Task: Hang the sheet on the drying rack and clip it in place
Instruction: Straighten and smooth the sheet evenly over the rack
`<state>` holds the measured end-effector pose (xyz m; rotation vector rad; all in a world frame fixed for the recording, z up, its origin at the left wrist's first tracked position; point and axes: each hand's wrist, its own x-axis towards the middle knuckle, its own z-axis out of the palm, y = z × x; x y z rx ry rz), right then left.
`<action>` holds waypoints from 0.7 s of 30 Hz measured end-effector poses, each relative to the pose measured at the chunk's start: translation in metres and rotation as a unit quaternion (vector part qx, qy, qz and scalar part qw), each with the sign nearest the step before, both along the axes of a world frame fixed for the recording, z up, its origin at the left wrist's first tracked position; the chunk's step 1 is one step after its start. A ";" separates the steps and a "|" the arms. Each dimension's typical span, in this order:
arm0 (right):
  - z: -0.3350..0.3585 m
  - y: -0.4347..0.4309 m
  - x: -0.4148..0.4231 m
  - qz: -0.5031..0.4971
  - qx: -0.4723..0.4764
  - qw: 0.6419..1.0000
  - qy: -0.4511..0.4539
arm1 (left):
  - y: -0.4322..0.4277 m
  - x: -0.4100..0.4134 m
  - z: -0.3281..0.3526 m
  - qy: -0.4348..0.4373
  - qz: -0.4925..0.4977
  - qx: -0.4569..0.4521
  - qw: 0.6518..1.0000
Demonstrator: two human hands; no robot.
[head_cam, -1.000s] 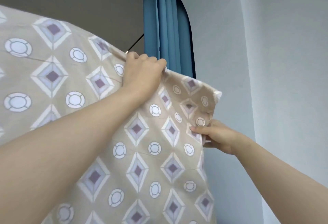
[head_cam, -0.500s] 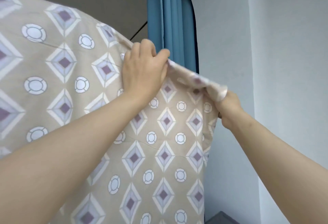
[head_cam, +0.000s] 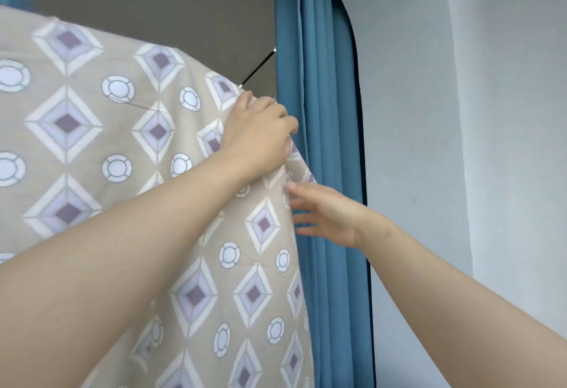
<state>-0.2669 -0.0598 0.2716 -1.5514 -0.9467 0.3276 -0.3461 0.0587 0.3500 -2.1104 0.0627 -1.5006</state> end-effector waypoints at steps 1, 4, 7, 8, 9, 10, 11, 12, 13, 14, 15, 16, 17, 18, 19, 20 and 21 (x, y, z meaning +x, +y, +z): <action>-0.002 0.003 -0.004 0.001 -0.021 0.999 -0.041 | 0.003 -0.002 -0.003 -0.021 -0.016 0.025 0.999; -0.009 0.009 -0.007 -0.054 -0.034 0.989 -0.135 | 0.012 -0.013 -0.013 -0.039 -0.049 0.041 0.997; -0.015 0.010 -0.005 -0.132 0.065 0.977 -0.151 | 0.018 -0.023 -0.028 -0.027 -0.071 0.041 0.996; -0.018 0.009 -0.002 -0.170 0.105 0.970 -0.139 | 0.019 -0.028 -0.034 -0.027 -0.078 0.036 0.996; -0.022 0.008 -0.001 -0.188 0.136 0.966 -0.117 | 0.021 -0.032 -0.040 -0.033 -0.086 0.032 0.995; -0.026 0.008 0.000 -0.169 0.152 0.970 -0.088 | 0.024 -0.036 -0.046 -0.043 -0.094 0.026 0.994; -0.033 0.008 -0.003 -0.128 0.142 0.979 -0.064 | 0.026 -0.039 -0.053 -0.057 -0.103 0.016 0.993; -0.042 0.011 -0.002 -0.089 0.112 0.988 -0.053 | 0.028 -0.042 -0.062 -0.068 -0.111 0.000 0.991; -0.051 0.012 -0.004 -0.056 0.073 0.995 -0.046 | 0.030 -0.044 -0.071 -0.077 -0.118 -0.016 0.990; -0.060 0.014 -0.006 -0.035 0.040 0.998 -0.041 | 0.032 -0.046 -0.082 -0.084 -0.124 -0.030 0.988; -0.068 0.014 -0.009 -0.017 0.020 0.999 -0.033 | 0.034 -0.047 -0.095 -0.086 -0.127 -0.042 0.987; -0.076 0.013 -0.009 0.003 0.009 1.000 -0.025 | 0.035 -0.048 -0.108 -0.083 -0.129 -0.053 0.987; -0.084 0.011 -0.009 0.017 0.002 1.000 -0.013 | 0.037 -0.048 -0.122 -0.076 -0.129 -0.066 0.986; -0.091 0.008 -0.008 0.018 -0.004 1.000 -0.018 | 0.038 -0.050 -0.136 -0.069 -0.130 -0.081 0.986; -0.096 0.005 -0.010 0.005 0.001 1.000 -0.020 | 0.039 -0.051 -0.148 -0.062 -0.133 -0.096 0.985; -0.101 0.003 -0.008 -0.025 0.022 0.999 -0.025 | 0.040 -0.052 -0.160 -0.059 -0.138 -0.108 0.983; -0.104 0.000 -0.007 -0.063 0.054 0.996 -0.030 | 0.040 -0.054 -0.170 -0.060 -0.143 -0.118 0.981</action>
